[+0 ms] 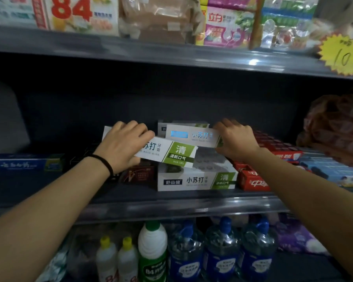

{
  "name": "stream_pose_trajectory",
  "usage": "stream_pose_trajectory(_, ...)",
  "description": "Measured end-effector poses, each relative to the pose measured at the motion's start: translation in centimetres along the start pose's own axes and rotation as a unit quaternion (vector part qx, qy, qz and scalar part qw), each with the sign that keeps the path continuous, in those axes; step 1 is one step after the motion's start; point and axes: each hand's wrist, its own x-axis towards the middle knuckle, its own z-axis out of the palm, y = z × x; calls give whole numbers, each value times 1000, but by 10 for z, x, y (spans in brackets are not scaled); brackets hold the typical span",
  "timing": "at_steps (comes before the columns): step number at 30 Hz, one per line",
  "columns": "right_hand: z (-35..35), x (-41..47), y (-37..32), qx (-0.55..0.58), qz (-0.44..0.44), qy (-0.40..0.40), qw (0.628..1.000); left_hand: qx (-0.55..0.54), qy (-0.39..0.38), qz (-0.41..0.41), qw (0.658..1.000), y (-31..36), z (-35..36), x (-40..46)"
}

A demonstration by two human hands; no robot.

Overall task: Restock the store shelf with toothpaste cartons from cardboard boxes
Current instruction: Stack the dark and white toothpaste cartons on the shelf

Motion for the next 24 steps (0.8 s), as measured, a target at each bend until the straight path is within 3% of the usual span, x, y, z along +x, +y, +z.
stream_pose_trajectory(14,69,112,-5,-3,-37,-20,999,9,-40,-53,998,-54,57,27)
stream_pose_trajectory(24,104,139,-2,-10,-42,-42,998,-3,-108,-98,989,-62,71,36)
